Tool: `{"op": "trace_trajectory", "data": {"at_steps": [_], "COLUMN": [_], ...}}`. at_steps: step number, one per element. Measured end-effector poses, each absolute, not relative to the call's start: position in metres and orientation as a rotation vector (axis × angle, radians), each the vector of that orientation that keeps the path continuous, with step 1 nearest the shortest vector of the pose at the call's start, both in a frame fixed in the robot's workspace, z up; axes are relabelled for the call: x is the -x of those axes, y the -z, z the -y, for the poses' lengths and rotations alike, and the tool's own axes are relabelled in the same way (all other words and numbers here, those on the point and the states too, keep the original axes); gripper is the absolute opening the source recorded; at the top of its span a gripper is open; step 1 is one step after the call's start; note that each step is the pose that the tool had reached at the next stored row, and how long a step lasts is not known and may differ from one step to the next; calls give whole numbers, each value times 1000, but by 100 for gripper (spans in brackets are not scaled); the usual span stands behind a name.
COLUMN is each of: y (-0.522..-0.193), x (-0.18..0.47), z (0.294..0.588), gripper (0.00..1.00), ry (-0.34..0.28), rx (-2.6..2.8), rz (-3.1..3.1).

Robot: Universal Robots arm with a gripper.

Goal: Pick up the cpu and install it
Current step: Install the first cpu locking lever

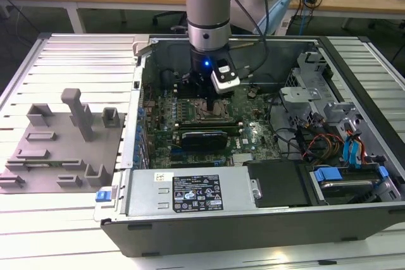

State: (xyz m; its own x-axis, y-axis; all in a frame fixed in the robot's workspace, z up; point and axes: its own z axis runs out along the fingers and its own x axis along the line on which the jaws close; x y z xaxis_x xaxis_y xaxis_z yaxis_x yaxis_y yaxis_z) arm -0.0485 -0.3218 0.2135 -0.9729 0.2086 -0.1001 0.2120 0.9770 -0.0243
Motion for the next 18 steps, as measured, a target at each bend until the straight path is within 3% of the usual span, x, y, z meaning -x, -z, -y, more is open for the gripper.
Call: {"op": "trace_trajectory", "data": {"at_steps": [18], "y": [-236], "x": [40], "z": [326], "gripper": [11], "ry": [51], "rx": [-304], "rz": [-3036]}}
